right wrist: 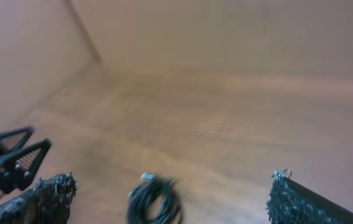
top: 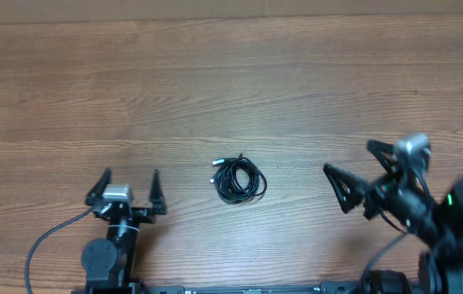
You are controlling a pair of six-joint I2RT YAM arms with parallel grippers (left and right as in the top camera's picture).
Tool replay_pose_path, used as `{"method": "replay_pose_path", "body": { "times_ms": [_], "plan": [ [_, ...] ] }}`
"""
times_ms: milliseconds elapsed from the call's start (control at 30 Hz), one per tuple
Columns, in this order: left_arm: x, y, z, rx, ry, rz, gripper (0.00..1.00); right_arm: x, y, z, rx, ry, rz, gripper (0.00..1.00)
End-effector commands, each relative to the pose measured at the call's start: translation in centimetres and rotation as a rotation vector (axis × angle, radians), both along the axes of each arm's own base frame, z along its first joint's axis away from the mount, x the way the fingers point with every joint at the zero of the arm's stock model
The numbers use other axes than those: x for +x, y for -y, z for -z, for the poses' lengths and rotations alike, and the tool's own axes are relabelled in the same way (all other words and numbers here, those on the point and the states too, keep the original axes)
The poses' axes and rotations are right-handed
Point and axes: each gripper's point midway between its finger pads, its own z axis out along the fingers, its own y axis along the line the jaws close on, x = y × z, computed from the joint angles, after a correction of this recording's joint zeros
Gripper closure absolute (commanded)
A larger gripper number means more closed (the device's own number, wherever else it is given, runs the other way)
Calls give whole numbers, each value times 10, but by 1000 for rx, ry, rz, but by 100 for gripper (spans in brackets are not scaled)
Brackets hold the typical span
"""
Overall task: Untangle cables
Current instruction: 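Move both grippers inward toward the black cable bundle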
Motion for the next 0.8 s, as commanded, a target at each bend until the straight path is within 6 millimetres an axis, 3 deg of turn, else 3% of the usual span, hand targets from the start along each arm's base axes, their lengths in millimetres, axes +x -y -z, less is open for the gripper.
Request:
{"method": "replay_pose_path", "body": {
  "times_ms": [0, 133, 233, 433, 600, 767],
  "plan": [
    [-19, 62, -4, -44, 8, 373, 0, -1, -23, 3, 118, -119, -160, 0],
    [-34, 86, -14, -82, 31, 539, 1, 4, -39, 16, 296, -340, -256, 0],
    [-37, 87, -28, -133, 50, 553, 1, 22, -38, 34, 315, -418, -242, 0],
    [-39, 80, -60, -164, 66, 503, 1, 56, -36, 90, 323, -659, -105, 17],
    [-29, 74, -71, -189, -96, 444, 0, 57, -57, 136, 185, -796, -21, 20],
    [-9, 74, -59, -220, -405, 424, 0, 56, -73, 163, 65, -856, 86, 23]
  ]
}}
